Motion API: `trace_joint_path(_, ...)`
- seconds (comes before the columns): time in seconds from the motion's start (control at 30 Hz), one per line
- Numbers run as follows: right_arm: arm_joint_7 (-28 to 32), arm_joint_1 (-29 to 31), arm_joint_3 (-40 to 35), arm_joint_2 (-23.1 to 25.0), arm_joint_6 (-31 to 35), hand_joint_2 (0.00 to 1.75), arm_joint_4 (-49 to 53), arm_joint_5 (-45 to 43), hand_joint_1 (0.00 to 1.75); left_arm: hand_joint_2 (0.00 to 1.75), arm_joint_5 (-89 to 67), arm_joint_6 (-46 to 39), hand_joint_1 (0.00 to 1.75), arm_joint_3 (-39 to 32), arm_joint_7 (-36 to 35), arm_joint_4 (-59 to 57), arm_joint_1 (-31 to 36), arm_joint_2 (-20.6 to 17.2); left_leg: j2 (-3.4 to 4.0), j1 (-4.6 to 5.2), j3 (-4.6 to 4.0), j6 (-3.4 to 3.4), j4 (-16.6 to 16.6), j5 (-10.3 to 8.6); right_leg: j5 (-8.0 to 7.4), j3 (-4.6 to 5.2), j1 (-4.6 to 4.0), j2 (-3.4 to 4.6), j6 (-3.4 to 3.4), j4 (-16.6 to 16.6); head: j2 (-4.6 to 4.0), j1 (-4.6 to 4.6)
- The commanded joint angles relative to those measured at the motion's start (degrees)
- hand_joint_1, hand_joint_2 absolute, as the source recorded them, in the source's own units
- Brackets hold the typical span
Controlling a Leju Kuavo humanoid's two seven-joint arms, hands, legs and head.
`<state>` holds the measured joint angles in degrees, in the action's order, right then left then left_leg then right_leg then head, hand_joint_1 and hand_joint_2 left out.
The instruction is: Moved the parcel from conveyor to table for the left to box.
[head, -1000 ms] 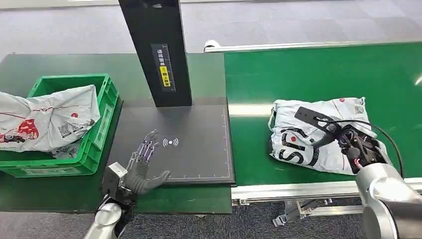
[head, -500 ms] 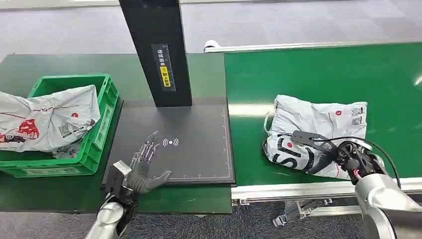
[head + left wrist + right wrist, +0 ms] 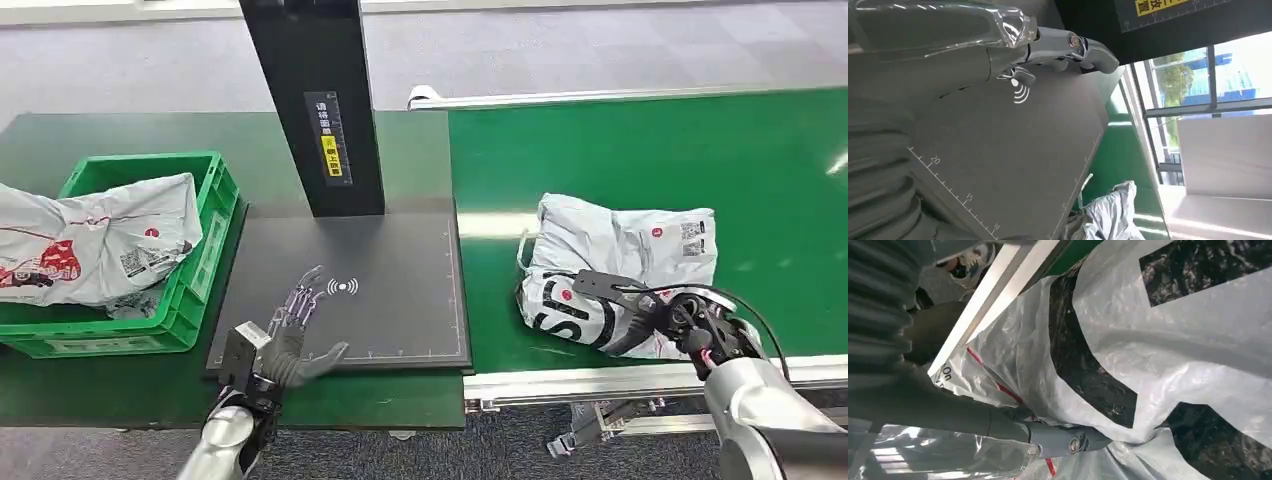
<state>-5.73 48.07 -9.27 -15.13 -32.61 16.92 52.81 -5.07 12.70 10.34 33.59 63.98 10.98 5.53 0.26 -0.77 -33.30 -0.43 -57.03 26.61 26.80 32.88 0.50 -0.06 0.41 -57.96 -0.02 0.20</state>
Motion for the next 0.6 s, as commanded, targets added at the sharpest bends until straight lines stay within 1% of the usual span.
trace_joint_path(0.03,0.35,-3.38,0.14,2.86,0.84,1.75,-2.27,-0.30,1.75,1.75,-0.19,-0.52,0.00,-0.56,-0.22,-3.17,0.92,-0.34,-0.04,-0.03,0.09,0.02,0.17,-0.08,-0.09,-0.12,-0.04,-0.02,-0.02,0.21,0.00,0.00)
trace_joint_path(0.2,1.80,-3.44,-1.17,3.74,2.95,1.75,-1.31,0.73,1.75,1.75,-0.29,-0.69,0.00,-0.79,-0.23,-2.25,-0.40,-0.44,0.01,-0.04,0.16,0.00,0.20,-0.06,-0.08,-0.18,-0.05,0.03,-0.04,0.22,0.00,0.00)
trace_joint_path(0.33,3.94,-3.19,-2.62,4.39,2.99,1.75,-0.85,1.54,1.75,1.75,-0.45,-0.82,0.00,-0.95,-0.22,-2.37,-0.99,-0.39,-0.01,-0.04,0.13,0.00,0.13,-0.02,-0.04,-0.15,-0.04,0.02,-0.04,0.16,0.00,0.00)
trace_joint_path(0.6,5.46,-0.57,-5.48,5.50,1.99,1.75,-0.78,3.10,1.75,1.75,-1.34,-1.86,0.00,-1.38,0.25,-0.83,-2.72,-0.59,0.10,0.01,0.02,0.02,0.14,-0.02,-0.06,0.00,0.00,0.14,-0.04,0.12,0.02,0.00)
